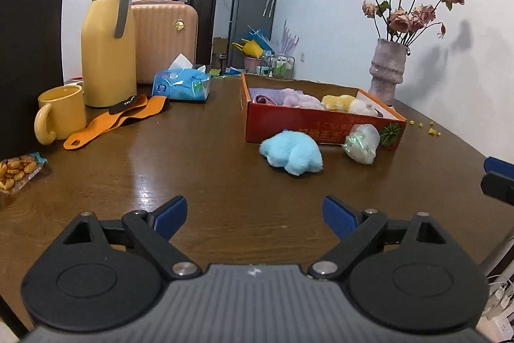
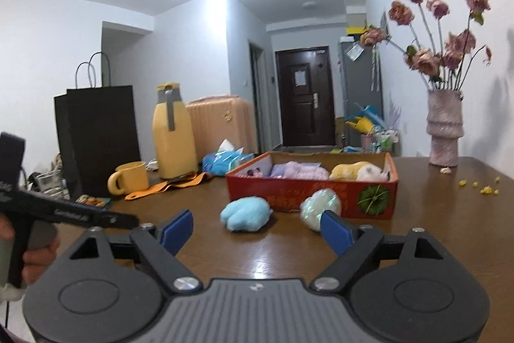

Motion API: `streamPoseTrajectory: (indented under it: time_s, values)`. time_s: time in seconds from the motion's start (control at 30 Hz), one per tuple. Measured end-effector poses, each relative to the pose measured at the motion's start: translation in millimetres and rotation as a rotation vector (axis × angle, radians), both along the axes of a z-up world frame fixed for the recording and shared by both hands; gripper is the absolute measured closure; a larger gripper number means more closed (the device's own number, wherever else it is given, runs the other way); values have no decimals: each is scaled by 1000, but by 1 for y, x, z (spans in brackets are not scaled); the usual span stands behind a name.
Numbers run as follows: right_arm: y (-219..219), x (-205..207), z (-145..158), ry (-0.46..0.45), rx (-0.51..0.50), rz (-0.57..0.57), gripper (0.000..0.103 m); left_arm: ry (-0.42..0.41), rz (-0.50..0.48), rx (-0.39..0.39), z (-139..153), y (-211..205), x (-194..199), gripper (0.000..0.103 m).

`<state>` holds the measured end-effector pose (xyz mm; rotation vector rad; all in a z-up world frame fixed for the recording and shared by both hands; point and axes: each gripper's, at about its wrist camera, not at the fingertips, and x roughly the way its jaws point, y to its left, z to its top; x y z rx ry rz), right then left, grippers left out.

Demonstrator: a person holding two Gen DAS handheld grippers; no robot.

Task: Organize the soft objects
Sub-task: 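Open both grippers and withdraw them toward the light-blue plush, then lower both grippers onto the light-blue plush toy and grasp it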

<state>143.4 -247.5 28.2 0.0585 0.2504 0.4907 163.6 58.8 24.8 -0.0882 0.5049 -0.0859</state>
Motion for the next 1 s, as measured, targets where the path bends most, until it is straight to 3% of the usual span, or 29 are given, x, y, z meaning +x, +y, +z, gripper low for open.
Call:
streamPoseTrajectory:
  time_s: [0.2, 0.37, 0.57, 0.7, 0.83, 0.9, 1.0]
  values:
    - [7, 19, -6, 26, 21, -5, 17, 40, 8, -16, -13, 1, 19, 10]
    - [20, 66, -14, 136, 32, -12, 18, 80, 6, -48, -18, -1, 61, 11]
    - [42, 156, -31, 342, 148, -27, 24, 126, -15, -156, -22, -2, 141, 37]
    - [70, 204, -45, 398, 130, -25, 32, 196, -46, -285, -35, 5, 184, 50]
    - [88, 233, -54, 427, 118, 10, 44, 262, -106, -369, -48, 10, 203, 62]
    - [94, 242, -59, 462, 125, 33, 54, 299, -143, -425, -54, 13, 208, 79]
    - [99, 245, -65, 480, 121, 41, 65, 314, -133, -449, -59, 17, 209, 81]
